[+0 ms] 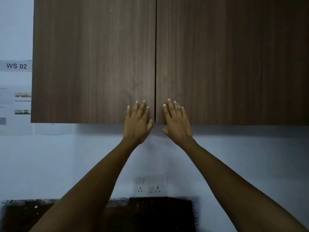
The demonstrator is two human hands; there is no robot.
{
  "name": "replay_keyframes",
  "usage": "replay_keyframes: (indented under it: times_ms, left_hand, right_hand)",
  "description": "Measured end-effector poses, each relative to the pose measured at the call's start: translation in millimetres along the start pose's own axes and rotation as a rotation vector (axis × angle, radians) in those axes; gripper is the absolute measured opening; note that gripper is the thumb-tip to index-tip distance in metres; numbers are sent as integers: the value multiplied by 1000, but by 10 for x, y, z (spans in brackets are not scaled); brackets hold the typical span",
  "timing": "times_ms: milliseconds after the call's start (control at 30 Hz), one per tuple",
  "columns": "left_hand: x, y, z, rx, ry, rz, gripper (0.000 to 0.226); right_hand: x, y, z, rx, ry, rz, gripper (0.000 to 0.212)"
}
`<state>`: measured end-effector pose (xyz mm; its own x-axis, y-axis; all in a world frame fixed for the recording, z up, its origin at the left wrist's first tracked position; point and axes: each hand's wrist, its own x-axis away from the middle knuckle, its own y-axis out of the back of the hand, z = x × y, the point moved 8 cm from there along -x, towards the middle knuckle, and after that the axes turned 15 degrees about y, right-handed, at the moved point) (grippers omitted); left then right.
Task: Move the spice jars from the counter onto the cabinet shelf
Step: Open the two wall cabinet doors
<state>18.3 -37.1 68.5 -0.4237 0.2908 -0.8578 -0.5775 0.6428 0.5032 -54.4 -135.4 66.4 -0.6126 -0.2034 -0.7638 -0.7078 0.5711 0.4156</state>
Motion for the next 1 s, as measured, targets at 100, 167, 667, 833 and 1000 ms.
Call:
replay_keyframes:
  times_ms: [100, 167, 667, 833, 1000]
  left_hand:
    - [-82, -207, -97, -40, -22, 31, 68]
    - [-102, -364, -178, -15, -28, 62, 64]
    - [-35, -512, -316, 408, 38, 95, 63]
    - [66, -373, -308, 675, 66, 23, 57]
    - [78, -111, -288, 944, 134, -47, 47]
  right_hand:
    - [-95, -176, -47, 1, -52, 52, 102]
    - [-121, -300, -78, 5, -81, 69, 102]
    - [-14, -326, -164, 164, -118, 78, 86]
    - [97, -216, -159, 161, -105, 34, 91]
    - [220, -30, -154, 190, -85, -34, 91]
